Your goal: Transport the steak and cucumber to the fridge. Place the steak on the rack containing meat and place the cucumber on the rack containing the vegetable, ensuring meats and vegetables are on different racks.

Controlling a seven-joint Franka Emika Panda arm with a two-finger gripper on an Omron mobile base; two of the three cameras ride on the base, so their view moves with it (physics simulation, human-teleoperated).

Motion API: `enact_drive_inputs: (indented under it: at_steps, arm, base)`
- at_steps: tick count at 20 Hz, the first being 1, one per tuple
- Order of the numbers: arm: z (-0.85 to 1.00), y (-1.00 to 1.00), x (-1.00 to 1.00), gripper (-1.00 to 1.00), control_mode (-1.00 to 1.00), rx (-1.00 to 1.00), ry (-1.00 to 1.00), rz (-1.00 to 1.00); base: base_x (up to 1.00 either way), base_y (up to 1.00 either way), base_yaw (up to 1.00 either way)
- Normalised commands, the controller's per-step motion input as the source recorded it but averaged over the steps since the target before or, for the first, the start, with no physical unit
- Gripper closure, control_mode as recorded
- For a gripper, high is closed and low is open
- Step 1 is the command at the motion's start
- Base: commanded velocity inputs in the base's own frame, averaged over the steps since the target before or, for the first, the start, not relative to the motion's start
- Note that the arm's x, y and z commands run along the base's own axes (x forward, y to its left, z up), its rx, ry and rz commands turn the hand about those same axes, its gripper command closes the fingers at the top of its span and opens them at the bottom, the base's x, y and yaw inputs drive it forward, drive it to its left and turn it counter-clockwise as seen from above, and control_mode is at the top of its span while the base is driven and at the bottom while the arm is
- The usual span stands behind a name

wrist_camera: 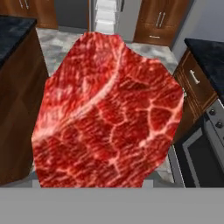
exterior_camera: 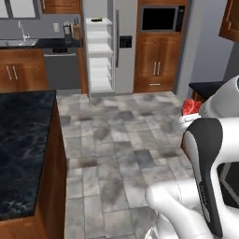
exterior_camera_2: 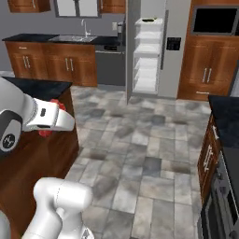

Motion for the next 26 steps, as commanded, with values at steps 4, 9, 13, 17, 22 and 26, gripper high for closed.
enact_drive_inputs:
  at_steps: [4, 9, 13, 17, 22, 26]
  arm:
    - [0.00, 0.00, 0.00, 1.00, 1.00, 0.00, 0.00, 0.00]
    - [0.00, 0.00, 0.00, 1.00, 1.00, 0.00, 0.00, 0.00]
    - [0.00, 0.00, 0.00, 1.00, 1.00, 0.00, 0.00, 0.00]
    - [0.00, 0.00, 0.00, 1.00, 1.00, 0.00, 0.00, 0.00]
    - [0.00, 0.00, 0.00, 1.00, 1.00, 0.00, 0.00, 0.00]
    - [0.00, 0.00, 0.00, 1.00, 1.00, 0.00, 0.00, 0.00]
  base:
    - [1.00, -0.62, 0.07]
    - [1.00, 0.01, 0.00]
    - [1.00, 0.04, 0.00]
    - [1.00, -0.01, 0.00]
    - [1.00, 0.00, 0.00]
    - [1.00, 0.01, 0.00]
